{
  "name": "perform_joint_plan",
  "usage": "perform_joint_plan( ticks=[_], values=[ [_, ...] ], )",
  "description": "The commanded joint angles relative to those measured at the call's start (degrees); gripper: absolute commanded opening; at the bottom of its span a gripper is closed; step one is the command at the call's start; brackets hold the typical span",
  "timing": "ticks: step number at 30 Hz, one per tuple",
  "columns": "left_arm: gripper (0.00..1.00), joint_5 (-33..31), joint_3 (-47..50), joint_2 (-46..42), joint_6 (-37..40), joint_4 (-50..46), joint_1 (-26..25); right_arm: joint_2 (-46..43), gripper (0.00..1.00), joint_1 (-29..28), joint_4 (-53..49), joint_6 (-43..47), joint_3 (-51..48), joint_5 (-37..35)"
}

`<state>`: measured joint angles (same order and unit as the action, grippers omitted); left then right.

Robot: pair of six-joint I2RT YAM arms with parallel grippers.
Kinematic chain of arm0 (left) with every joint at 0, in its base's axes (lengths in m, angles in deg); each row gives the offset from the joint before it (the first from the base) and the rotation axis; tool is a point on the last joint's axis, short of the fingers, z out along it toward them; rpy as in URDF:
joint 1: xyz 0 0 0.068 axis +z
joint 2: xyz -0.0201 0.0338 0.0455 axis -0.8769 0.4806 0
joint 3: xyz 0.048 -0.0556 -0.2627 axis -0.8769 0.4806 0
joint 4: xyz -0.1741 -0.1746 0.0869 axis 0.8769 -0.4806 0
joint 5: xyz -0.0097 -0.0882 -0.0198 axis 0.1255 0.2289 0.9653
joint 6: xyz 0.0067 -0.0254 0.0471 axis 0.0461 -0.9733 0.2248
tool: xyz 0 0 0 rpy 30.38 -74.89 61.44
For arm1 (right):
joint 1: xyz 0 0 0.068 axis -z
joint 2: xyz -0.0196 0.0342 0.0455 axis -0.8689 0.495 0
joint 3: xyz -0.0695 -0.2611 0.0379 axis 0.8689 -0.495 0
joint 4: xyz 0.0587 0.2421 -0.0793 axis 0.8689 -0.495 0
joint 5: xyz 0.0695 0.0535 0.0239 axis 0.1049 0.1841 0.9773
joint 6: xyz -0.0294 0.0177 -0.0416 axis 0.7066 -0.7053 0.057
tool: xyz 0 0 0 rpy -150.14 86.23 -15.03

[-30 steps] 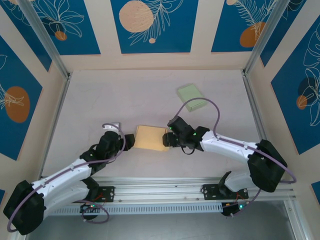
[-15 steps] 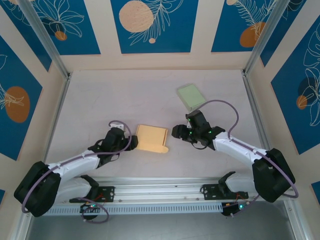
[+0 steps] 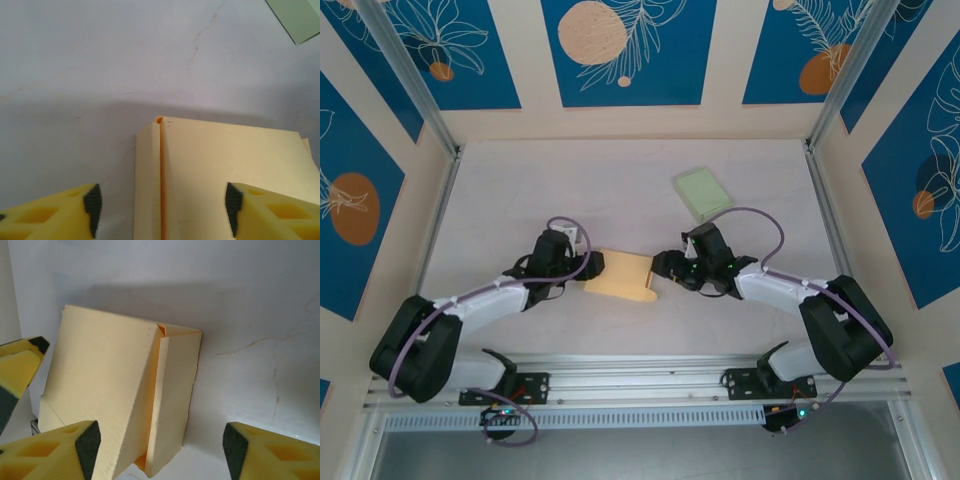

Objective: Fold the paper box

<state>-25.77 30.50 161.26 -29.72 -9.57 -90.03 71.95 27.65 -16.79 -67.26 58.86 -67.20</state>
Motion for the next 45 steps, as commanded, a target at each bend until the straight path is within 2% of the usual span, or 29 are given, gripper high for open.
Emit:
perform_joint_plan(
  ticks=[1,9,15,22,29,37,40,45],
  values=[
    [0.60,3.6,-0.7,3.1,0.2,0.2,0.8,1.2,0.73,-1.5,2.8,-3.0,-1.8,1.7],
    [0.38,3.8,2.3,6.8,-3.6,1.2,2.5,4.2,0.76,-3.2,8.9,-6.5,-4.2,2.0],
    [0.13,7.0,4.0,9.2,-6.0,2.3,5.9,8.3,0.76,-3.3,17.9,-8.2,-5.6,4.7],
    [0.03,11.4,5.2,11.5,-7.7,5.5,9.3,13.9,0.76,-4.1,26.1,-7.6,-3.5,7.1],
    [0.03,12.8,5.5,12.2,-7.4,6.3,10.5,18.6,0.74,-3.7,30.5,-6.2,-0.4,8.6],
    [0.08,13.0,5.5,8.4,-6.9,6.1,10.8,20.3,0.51,-3.3,32.4,-6.3,1.7,11.4],
    [0.17,12.9,5.1,5.0,-6.3,5.6,10.9,19.6,0.45,-2.9,32.0,-7.5,1.5,12.2],
    [0.50,10.8,4.4,-4.0,-2.5,3.4,10.8,16.3,0.44,-1.5,25.1,-10.0,2.0,14.4]
  ],
)
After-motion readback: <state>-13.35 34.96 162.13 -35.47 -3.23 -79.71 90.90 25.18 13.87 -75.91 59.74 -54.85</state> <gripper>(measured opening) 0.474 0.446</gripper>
